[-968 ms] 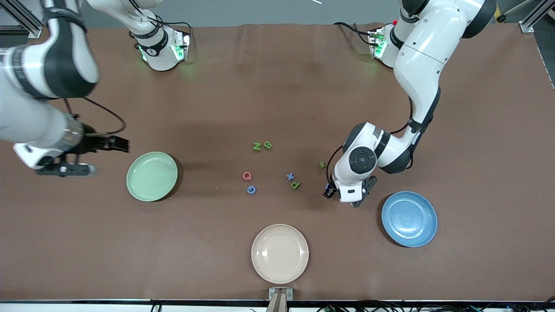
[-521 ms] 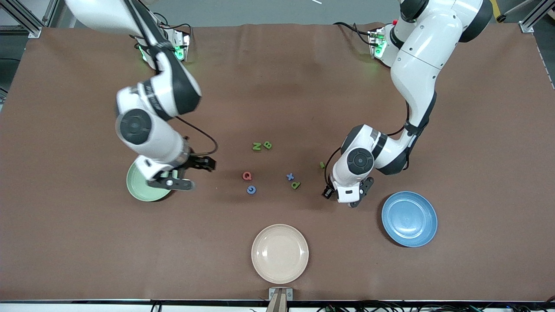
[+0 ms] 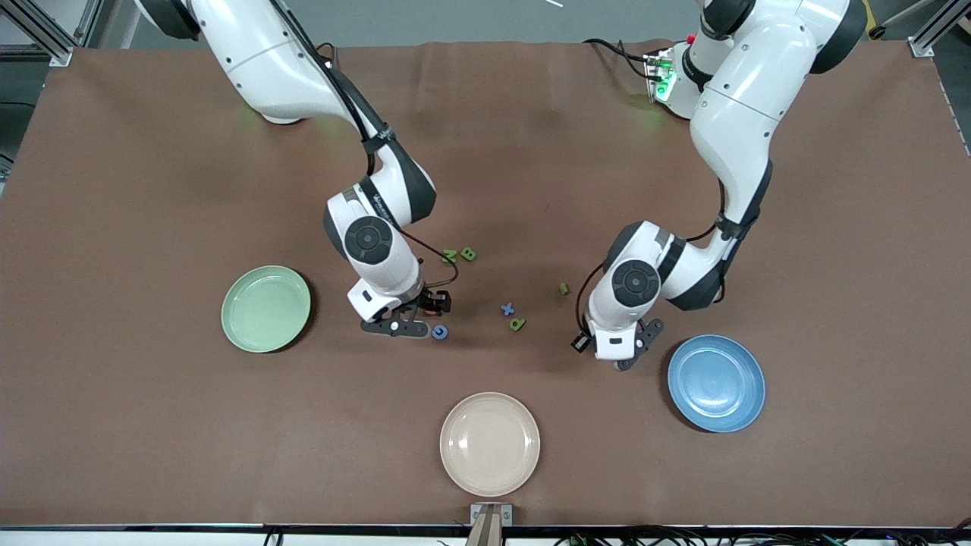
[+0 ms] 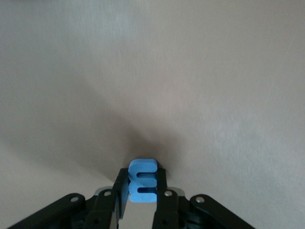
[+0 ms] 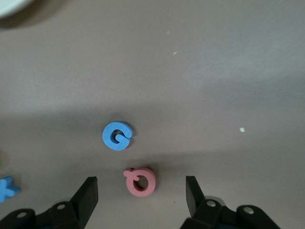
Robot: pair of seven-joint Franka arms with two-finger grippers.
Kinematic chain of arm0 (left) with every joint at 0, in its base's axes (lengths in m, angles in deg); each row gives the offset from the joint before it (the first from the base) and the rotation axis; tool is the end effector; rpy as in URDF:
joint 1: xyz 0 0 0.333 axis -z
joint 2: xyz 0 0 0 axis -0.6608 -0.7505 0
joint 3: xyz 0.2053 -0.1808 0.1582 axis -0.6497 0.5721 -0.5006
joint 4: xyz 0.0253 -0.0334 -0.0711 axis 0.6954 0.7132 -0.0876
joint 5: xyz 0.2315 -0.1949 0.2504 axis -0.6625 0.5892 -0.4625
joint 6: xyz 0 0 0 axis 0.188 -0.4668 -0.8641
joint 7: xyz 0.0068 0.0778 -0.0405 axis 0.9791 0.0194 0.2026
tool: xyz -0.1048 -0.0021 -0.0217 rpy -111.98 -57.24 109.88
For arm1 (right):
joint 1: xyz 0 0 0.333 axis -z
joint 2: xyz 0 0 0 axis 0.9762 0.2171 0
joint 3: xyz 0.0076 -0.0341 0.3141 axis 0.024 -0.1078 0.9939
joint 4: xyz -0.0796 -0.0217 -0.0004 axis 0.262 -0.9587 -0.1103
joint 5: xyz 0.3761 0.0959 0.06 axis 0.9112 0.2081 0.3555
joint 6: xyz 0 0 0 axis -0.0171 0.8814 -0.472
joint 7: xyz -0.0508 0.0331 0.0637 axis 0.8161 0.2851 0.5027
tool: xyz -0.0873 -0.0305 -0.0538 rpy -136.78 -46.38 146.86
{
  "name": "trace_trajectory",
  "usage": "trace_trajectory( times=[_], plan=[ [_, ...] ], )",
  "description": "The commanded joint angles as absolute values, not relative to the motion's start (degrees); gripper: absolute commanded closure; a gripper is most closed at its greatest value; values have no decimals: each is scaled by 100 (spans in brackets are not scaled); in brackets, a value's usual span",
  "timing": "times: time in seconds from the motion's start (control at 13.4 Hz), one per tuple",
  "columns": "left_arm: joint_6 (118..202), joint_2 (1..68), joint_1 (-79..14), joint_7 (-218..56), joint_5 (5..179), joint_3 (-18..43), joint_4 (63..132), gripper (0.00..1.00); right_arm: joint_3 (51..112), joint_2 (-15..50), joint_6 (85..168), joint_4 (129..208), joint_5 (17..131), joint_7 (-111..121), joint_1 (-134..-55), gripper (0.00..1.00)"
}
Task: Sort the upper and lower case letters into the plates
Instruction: 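Grasp the pink Q with the right gripper while the left gripper drops e, then place the Q on the green plate while the left gripper grasps green t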
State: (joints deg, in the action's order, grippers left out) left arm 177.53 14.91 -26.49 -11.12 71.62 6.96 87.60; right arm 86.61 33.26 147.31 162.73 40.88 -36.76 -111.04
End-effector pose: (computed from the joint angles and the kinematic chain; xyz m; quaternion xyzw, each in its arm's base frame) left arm 0.6314 -0.3030 0.1860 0.9258 0.3778 -0.0033 0.0104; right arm 0.5835 0.3798 0.2208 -0.9978 0.0554 -0.0126 0.0329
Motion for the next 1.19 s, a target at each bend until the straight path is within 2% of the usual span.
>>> trace_trajectory(
  times=[0.0, 0.3, 0.6, 0.67, 0.82, 0.89, 0.97, 1.04, 1.12],
  plan=[
    [17243, 1961, -3071, -2048, 7060, 703, 8767, 100, 8569, 3522, 14852, 16180, 3740, -4065, -11296, 19],
    [16346, 2366, -3975, -3928, 7052, 702, 8793, 100, 8569, 3681, 15011, 16189, 3360, -4312, -11358, 20],
    [16773, 2147, -4785, -5399, 7051, 703, 8793, 98, 8560, 3681, 15011, 16294, 3333, -4321, -11455, 36],
    [16949, 2042, -4874, -5549, 7052, 703, 8802, 95, 8560, 3681, 15011, 16303, 3333, -4321, -11473, 44],
    [17135, 1910, -4936, -5665, 7052, 694, 8776, 83, 8560, 3664, 15011, 16391, 3333, -4321, -11490, 62],
    [17144, 1866, -4927, -5665, 7052, 694, 8767, 76, 8560, 3664, 15011, 16417, 3325, -4321, -11482, 74],
    [17153, 1839, -4919, -5665, 7034, 694, 8758, 73, 8560, 3646, 14994, 16444, 3333, -4321, -11455, 91],
    [17153, 1821, -4919, -5656, 7025, 702, 8689, 67, 8560, 3611, 14941, 16444, 3333, -4304, -11394, 100],
    [17153, 1778, -4910, -5648, 7034, 703, 8653, 42, 8551, 3559, 14828, 16444, 3325, -4182, -11254, 100]
  ],
)
